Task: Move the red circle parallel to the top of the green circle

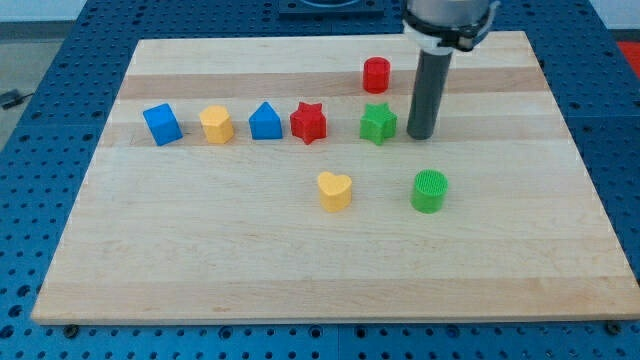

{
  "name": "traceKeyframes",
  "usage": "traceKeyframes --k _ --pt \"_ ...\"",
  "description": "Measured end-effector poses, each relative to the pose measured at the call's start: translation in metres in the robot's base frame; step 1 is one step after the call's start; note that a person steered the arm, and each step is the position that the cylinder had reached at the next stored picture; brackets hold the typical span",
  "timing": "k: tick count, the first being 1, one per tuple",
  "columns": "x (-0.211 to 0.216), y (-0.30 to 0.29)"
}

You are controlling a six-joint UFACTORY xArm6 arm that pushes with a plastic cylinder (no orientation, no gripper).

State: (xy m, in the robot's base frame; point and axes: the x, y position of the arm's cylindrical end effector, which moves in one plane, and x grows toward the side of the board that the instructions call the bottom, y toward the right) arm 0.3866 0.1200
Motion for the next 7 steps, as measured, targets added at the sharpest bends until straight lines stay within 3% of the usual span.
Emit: traceKeyframes --k 1,2,3,4,6,7 --pt "-0.054 0.037" --pt "-0.149 0.039" --pt "-0.188 -0.029" --pt "-0.183 -0.094" --pt "-0.110 -0.073" --pt "-0.098 -0.050"
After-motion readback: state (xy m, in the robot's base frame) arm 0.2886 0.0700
